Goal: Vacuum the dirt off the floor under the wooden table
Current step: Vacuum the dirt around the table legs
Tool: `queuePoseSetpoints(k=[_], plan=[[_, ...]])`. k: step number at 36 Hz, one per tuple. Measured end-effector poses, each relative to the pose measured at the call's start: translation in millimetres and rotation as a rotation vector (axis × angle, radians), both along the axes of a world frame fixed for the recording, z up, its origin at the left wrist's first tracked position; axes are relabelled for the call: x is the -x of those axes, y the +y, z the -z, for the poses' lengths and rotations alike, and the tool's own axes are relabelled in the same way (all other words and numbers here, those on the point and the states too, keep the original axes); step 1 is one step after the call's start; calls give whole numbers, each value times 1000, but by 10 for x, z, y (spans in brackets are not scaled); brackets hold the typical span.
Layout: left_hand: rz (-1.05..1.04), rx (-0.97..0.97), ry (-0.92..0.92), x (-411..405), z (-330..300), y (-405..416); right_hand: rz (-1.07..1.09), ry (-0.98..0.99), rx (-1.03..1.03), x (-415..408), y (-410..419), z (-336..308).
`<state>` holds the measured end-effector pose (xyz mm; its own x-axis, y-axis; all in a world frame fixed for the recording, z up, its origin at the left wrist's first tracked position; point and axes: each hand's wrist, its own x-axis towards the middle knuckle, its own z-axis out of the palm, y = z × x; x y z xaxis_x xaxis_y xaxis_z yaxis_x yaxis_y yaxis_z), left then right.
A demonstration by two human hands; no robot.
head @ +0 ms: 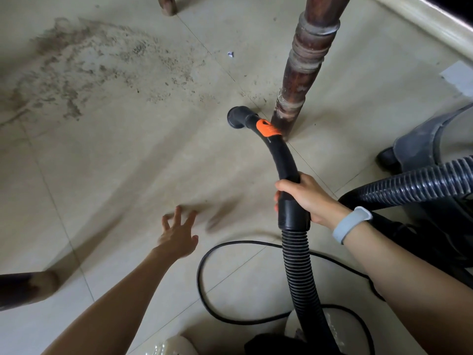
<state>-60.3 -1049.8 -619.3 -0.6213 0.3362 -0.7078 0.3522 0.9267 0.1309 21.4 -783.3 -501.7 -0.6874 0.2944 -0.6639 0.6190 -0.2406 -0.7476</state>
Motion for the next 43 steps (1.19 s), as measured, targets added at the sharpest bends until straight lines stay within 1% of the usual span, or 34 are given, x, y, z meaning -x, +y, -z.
queuePoseSetpoints(k=[6, 11, 14, 16, 19, 22, 24, 28, 31, 36, 39, 43], plan=[[2, 11, 3, -7, -9, -2, -126, 17, -67, 63, -94, 14], [-3, 15, -2, -7, -27, 0, -279, -2, -276, 187, -208, 81], [-5, 16, -9, -5, -44, -3, -262, -30, -376, 220, -175, 71], [-1, 15, -10, -4, -51, -9, -200, -43, -441, 223, -108, 51], [13, 19, -8, -5, -55, -10, -79, -58, -467, 259, 20, 38], [22, 24, -7, -4, -65, 5, -90, -56, -419, 367, 65, -3], [23, 24, -13, -4, -78, 13, -133, -37, -352, 441, 15, -19], [32, 22, -5, 4, -87, 3, -227, -26, -287, 538, -117, -16], [68, 50, 28, 5, -65, -49, -212, -27, -294, 578, -117, -11], [66, 89, 79, 46, -43, -182, -97, -6, -255, 735, -99, -31], [39, 116, 92, 95, -47, -239, -119, 7, -232, 831, -193, 2], [26, 125, 107, 145, -35, -219, -203, 3, -206, 867, -224, 10]])
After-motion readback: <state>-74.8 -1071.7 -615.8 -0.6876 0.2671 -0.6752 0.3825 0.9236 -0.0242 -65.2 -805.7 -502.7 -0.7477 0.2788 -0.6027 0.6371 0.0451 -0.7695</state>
